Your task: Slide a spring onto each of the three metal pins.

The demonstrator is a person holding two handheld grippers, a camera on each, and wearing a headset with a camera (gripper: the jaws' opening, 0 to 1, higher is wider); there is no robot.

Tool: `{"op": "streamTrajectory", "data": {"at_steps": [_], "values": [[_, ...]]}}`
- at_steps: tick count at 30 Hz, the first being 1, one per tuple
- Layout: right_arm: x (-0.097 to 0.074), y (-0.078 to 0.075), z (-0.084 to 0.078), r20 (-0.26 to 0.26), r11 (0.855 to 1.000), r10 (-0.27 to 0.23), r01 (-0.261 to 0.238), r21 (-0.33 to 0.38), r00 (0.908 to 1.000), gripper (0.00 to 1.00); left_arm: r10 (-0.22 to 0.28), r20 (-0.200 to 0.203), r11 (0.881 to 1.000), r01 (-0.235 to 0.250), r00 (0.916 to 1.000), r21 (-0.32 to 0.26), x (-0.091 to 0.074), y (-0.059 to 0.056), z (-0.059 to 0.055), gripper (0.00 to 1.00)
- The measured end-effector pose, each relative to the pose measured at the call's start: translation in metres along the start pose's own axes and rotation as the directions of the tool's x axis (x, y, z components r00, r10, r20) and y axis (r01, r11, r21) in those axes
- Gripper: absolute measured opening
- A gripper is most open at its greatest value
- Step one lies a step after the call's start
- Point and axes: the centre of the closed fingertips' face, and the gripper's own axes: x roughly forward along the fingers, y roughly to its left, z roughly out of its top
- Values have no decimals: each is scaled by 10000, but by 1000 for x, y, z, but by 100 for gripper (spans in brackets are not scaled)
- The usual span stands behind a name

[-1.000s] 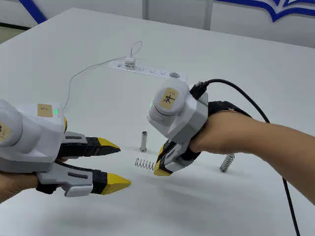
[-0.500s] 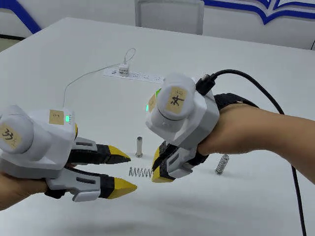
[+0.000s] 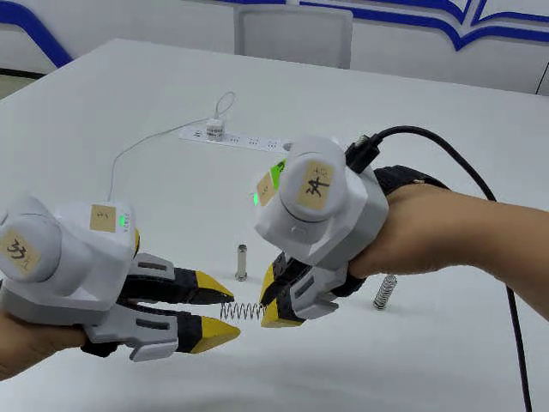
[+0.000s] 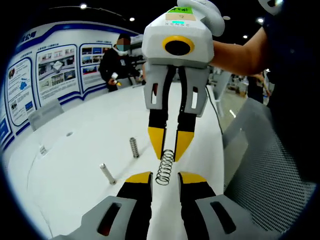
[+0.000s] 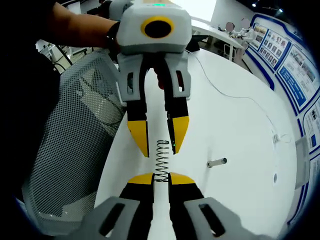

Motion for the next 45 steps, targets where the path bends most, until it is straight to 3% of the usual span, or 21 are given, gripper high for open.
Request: {"op": "streamTrajectory", "data": {"at_steps": [16,23,35,45], "values": [[2,5,-2,101,9999,91,-90,-72,9999,12,-328,40,9994,327,9995,125,3,-5,0,11],[3,5,-3,125,9996,180,-182,216,9998,12,-421,65,9990,420,9991,137,2,-7,1,11],[5,7,-6,127,9992,308,-312,255,9994,13,-456,434,9989,450,9980,151,0,-10,14,11],[-4,6,0,246,9992,196,-204,331,9995,12,-366,395,9993,363,9985,101,2,-9,11,11]]}}
